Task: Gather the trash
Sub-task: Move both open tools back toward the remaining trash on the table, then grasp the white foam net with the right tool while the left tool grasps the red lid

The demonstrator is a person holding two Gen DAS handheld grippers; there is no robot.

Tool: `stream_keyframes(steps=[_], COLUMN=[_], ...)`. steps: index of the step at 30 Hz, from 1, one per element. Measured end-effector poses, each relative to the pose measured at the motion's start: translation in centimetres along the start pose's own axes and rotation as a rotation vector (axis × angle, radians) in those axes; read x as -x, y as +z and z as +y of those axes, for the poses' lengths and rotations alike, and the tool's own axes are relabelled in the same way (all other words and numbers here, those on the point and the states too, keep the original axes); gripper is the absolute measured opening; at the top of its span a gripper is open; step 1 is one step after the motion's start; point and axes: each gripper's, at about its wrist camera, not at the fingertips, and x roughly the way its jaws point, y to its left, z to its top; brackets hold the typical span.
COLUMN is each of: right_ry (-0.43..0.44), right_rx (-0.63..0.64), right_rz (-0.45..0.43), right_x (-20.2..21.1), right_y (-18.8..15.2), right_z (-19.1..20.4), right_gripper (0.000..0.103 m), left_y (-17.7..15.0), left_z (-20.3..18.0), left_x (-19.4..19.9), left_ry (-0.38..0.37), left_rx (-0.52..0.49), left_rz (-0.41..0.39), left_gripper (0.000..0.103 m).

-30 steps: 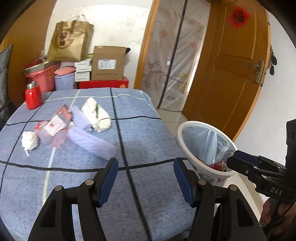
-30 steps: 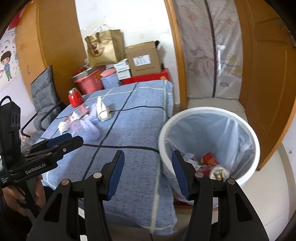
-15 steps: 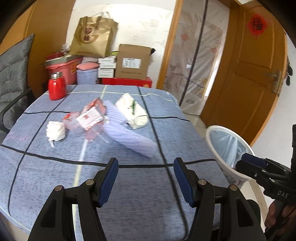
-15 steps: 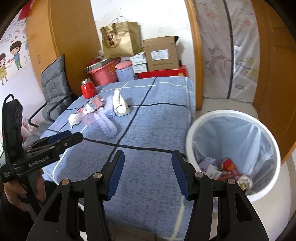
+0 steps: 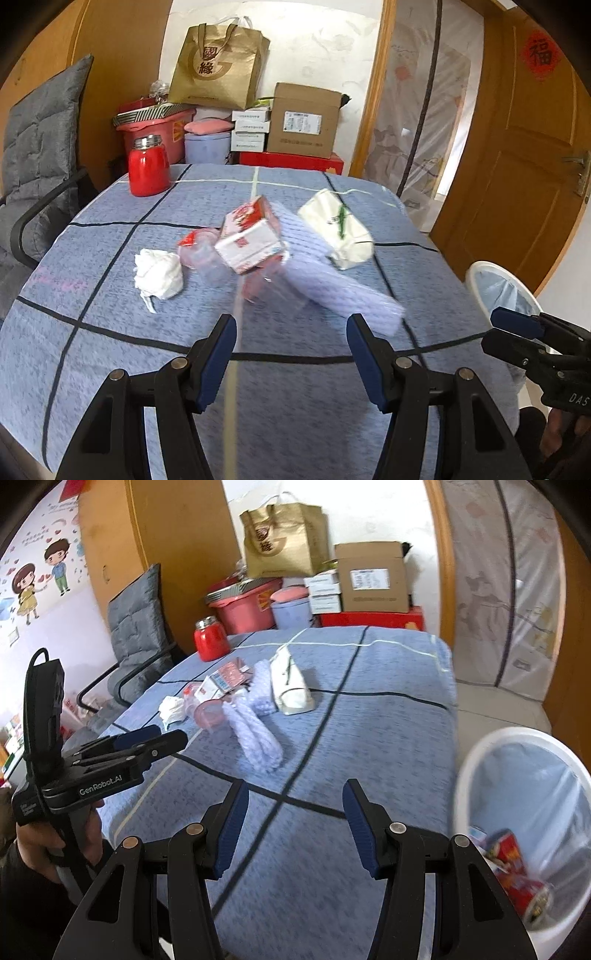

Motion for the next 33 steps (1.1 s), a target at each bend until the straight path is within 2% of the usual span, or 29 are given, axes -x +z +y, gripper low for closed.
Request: stream_keyframes(steps=[15, 16, 17, 18, 20, 22, 26, 33], right_ry=[0.062, 0.073, 0.083, 0.085, 0.092, 0.079, 0.059, 0.024], right_rx=[0.052, 0.048, 0.045, 0.041, 0.029, 0.024, -0.012, -0.061], right_rz=[0.106, 0.118, 0.128, 0.135, 0.131, 0.115, 0.099, 0.084], right_x=[-8.0, -8.5, -8.8, -9.0, -8.9, -8.4, -7.1, -4.9], right_y=[2.7, 2.7, 2.7, 2.6, 2.5, 2.4, 2.0, 0.9], right_z=[1.8, 1.8, 1.8, 1.7, 1.5, 1.2, 0.1, -1.7], right_gripper=[0.054, 0.052, 0.039, 0.032, 0.026, 0.025, 0.024, 0.024], left_y=[1.5, 1.7, 1.8, 1.9, 2.2, 2.5, 2.8, 2.0], left_z=[2.7, 2.8, 2.8, 2.8, 2.6, 2.4, 1.7, -0.1], left_x=[-2.2, -2.4, -2.6, -2.8, -3.4, -4.0, -5.4, -5.6], left_ry=[-0.018, -0.022, -0.027, -0.033, -0.056, -0.080, -0.138, -0.227], left_rx=[-0.009, -0.011, -0.012, -0.013, -0.021, -0.034, -0.047, -0.101], left_rz=[-0.002, -0.002, -0.001, 0.000, 0.005, 0.009, 0.047, 0.087], left_gripper=[0.062, 0.062, 0.062, 0.062, 0.062, 0.062, 0.062, 0.062])
